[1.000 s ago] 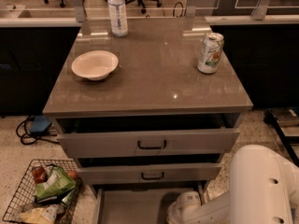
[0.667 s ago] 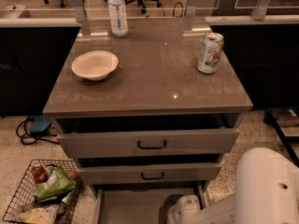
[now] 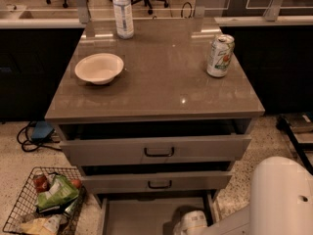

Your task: Open bottom drawer

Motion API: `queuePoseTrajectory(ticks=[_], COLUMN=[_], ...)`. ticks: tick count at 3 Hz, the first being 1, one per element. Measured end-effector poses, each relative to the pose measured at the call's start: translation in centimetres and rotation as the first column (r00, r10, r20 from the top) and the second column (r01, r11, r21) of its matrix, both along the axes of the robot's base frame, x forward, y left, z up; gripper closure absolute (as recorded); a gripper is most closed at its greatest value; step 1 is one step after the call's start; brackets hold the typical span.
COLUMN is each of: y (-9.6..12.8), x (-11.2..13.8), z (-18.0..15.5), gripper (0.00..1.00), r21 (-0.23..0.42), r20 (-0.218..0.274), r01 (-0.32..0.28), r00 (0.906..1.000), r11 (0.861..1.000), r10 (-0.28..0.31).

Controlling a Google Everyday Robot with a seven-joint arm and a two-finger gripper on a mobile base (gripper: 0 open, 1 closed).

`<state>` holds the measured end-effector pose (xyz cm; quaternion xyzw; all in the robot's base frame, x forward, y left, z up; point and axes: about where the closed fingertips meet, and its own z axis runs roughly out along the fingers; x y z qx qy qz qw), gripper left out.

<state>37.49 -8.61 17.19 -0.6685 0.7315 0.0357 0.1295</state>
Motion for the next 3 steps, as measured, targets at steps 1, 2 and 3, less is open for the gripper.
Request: queuePoseTrajectory(ticks=[1,2,3], y=[0.0,0.14,0.4], x=[0.0,-0.08,-0.11], z=[0.0,-0.04,-0.26], gripper=[1.0,1.0,1.0], r21=[0.0,-0.001,0.004], r20=[0.0,-0.005,-0.032], r01=[0.0,-0.006,-0.016], r00=[1.0,1.0,0.9994], r11=[1.0,1.0,1.0], r10=[0.0,0.006,0.017])
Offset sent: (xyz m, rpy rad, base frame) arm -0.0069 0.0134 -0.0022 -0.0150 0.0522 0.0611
